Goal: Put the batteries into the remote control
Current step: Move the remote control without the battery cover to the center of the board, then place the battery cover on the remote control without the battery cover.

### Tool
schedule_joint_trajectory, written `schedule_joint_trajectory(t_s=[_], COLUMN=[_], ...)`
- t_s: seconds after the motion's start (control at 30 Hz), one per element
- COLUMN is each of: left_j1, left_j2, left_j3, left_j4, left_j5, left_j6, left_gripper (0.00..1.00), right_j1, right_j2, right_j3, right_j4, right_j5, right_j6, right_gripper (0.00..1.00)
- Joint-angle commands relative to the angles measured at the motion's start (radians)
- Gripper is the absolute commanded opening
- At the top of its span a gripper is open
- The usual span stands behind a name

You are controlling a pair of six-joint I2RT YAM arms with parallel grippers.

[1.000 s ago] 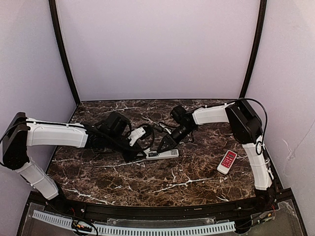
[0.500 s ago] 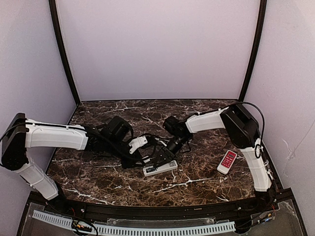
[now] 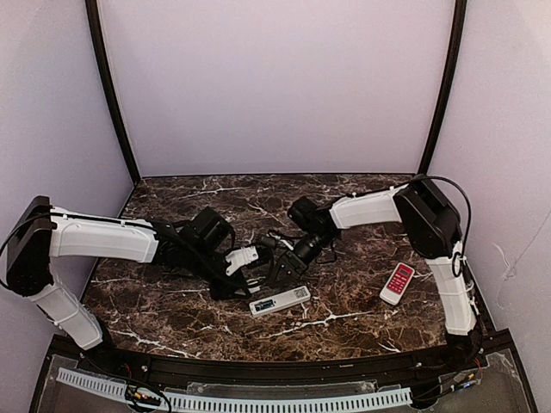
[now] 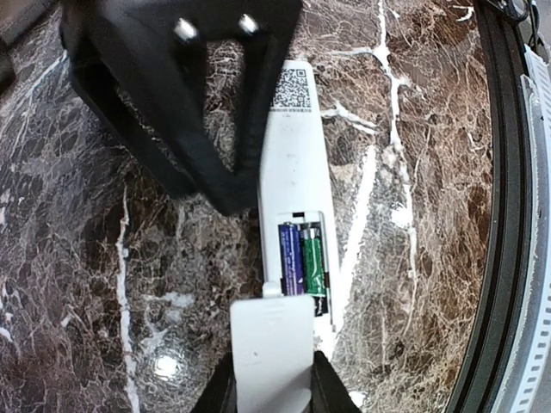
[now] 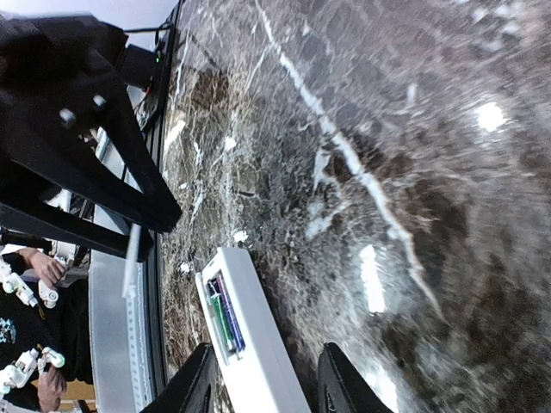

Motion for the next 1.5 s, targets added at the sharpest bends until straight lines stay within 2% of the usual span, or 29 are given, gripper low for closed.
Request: schedule_joint_trajectory(t_s=[0.0,0.23,0.43,1.47], left_j1=[-0.027,-0.069,-0.083,-0.105], left_j2=[0.026,0.111,0.129,0.248], left_j3=[0.028,0.085,0.113,0.219], left_j4=[-0.056,-0.089,-0.091,-0.171], left_j5=[0.009,0.009,-0.010,-0.066], left_j6=[0.014,-0.008,-0.034,-0.073], left_gripper=[0.10,0.13,0.13,0.18], right_j1=[-0.093,-0.117,-0.117,-0.112], right_j2=[-0.155,-0.278,-0.322,-0.350], right_j3=[-0.076,-0.220,-0.292,-0.344], right_j4=[0.199,0.289,0.304,0.283], right_j5=[0.041,0.027,0.057,0.062], right_j6=[0.192,0.288,0.296,0.286], right_gripper=[0.41,0.40,0.39,0.34])
